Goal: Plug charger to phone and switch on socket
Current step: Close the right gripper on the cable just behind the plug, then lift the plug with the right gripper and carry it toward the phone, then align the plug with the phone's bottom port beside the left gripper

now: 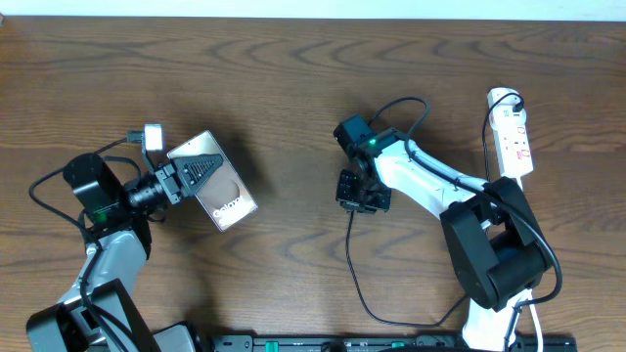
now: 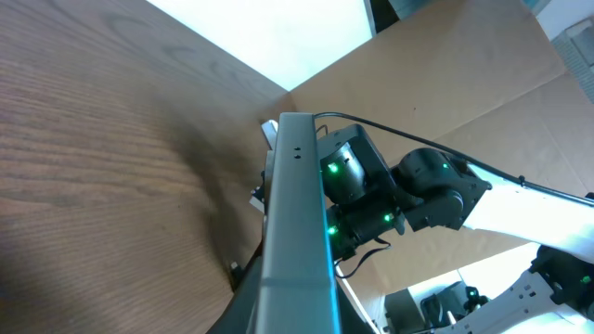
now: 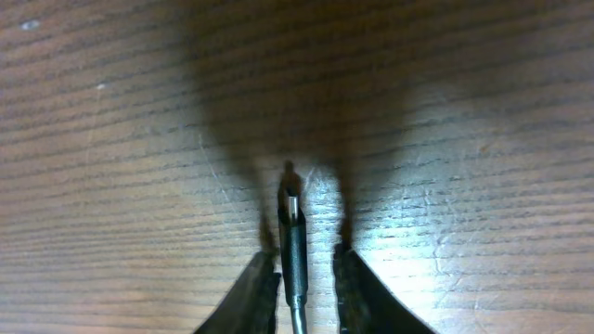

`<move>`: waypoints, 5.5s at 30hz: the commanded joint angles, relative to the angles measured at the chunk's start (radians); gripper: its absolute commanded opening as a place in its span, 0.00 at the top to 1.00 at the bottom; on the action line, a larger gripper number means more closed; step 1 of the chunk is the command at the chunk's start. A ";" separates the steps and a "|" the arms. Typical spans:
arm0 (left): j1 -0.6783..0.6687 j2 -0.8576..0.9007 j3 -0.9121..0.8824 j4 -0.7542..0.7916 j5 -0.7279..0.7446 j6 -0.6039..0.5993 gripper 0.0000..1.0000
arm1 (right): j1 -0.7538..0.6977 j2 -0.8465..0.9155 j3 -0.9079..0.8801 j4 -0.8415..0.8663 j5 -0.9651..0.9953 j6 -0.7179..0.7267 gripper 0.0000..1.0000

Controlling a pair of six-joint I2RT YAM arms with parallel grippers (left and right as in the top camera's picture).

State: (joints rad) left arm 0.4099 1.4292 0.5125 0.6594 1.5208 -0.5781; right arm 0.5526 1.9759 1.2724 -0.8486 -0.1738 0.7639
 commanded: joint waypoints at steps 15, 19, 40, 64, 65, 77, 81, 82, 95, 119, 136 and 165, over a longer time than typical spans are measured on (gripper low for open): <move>0.004 -0.003 -0.001 0.008 0.031 0.010 0.92 | 0.006 0.015 -0.005 -0.003 0.018 0.021 0.97; 0.004 -0.003 -0.001 0.008 0.031 0.010 0.92 | 0.006 0.015 -0.005 -0.003 0.018 0.023 0.99; 0.004 -0.003 -0.001 0.008 0.031 0.010 0.93 | 0.005 0.015 -0.005 -0.064 -0.094 -0.217 0.99; 0.004 -0.003 -0.001 0.008 0.031 0.010 0.93 | 0.006 0.015 -0.005 0.049 -0.904 -1.028 0.99; 0.004 -0.003 -0.001 0.008 0.031 0.010 0.93 | 0.006 0.015 -0.005 0.049 -0.925 -1.048 0.99; 0.004 -0.003 -0.001 0.008 0.031 0.022 0.93 | 0.013 0.015 -0.005 0.060 -1.172 -1.206 0.99; 0.004 -0.003 -0.001 0.008 0.031 0.021 0.93 | 0.016 0.015 -0.005 0.059 -1.134 -1.192 0.99; 0.004 -0.003 -0.001 0.008 0.031 0.022 0.93 | 0.016 0.015 -0.005 0.060 -1.115 -1.175 0.99; 0.004 -0.003 -0.001 0.008 0.031 0.021 0.93 | 0.016 0.015 -0.005 -0.060 -0.319 -0.555 0.99; 0.004 -0.003 -0.001 0.008 0.031 0.021 0.93 | 0.061 0.015 -0.120 -0.112 -0.233 -0.360 0.99; 0.004 -0.003 -0.001 0.008 0.032 0.025 0.93 | 0.071 0.015 -0.120 0.386 -1.033 -0.905 0.99; 0.004 -0.003 -0.001 0.008 0.032 0.028 0.93 | 0.134 0.021 -0.123 0.613 -1.211 -0.945 0.99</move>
State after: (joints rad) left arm 0.4099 1.4292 0.5125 0.6594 1.5204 -0.5674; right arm 0.6849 1.9865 1.1542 -0.2573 -1.3079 -0.1516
